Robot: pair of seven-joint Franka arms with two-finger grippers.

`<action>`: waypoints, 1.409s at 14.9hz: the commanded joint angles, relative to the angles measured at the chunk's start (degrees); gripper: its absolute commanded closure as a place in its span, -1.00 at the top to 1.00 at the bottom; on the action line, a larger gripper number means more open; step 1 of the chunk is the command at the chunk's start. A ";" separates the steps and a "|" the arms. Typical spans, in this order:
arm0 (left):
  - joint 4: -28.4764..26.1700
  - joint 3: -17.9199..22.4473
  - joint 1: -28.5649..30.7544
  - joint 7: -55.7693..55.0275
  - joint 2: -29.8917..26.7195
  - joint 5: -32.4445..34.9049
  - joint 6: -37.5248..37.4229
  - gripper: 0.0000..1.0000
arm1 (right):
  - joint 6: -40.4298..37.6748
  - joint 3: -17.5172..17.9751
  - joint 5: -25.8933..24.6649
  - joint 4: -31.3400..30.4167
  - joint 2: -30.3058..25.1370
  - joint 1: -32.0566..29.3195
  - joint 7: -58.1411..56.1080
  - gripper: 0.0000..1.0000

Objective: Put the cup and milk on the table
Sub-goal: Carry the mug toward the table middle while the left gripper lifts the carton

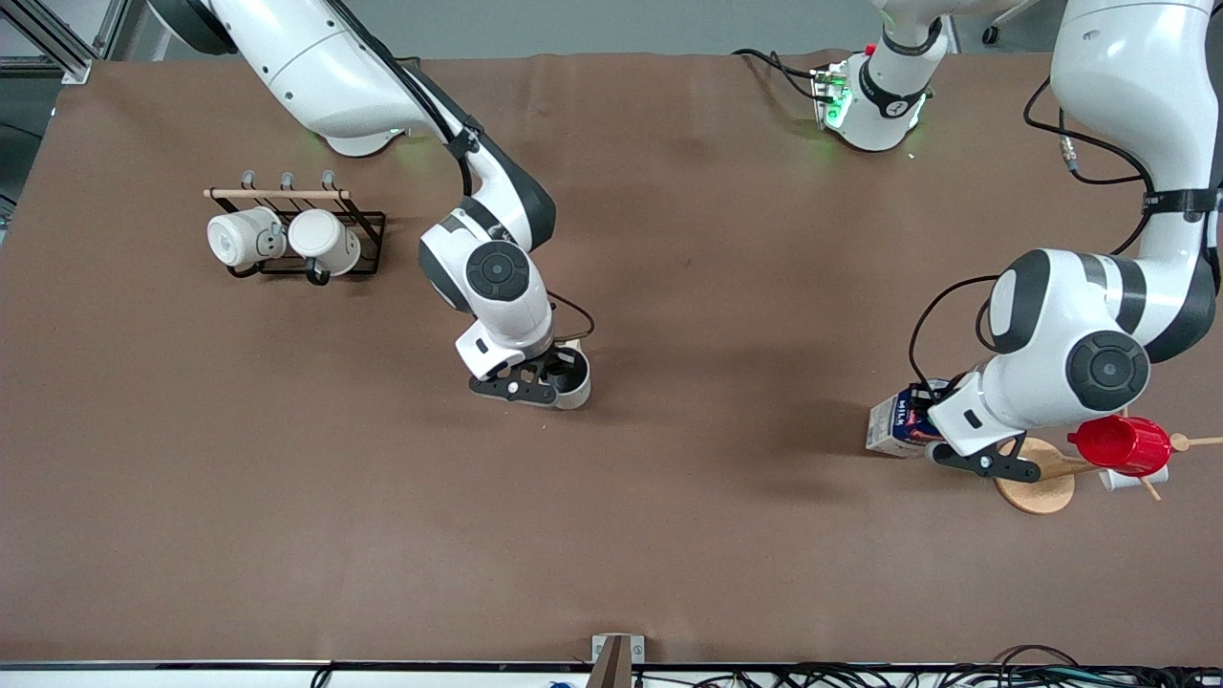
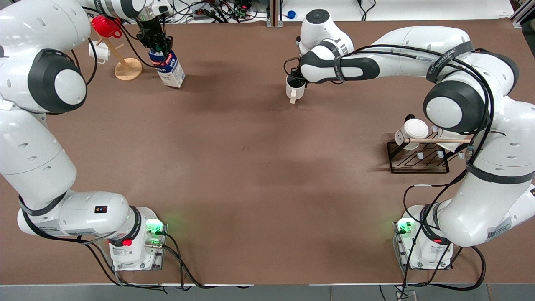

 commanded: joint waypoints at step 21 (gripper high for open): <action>11.99 -1.12 -22.14 -45.75 6.40 -10.84 2.39 -0.70 | -16.81 0.27 -1.32 0.26 -21.04 -12.61 1.98 1.00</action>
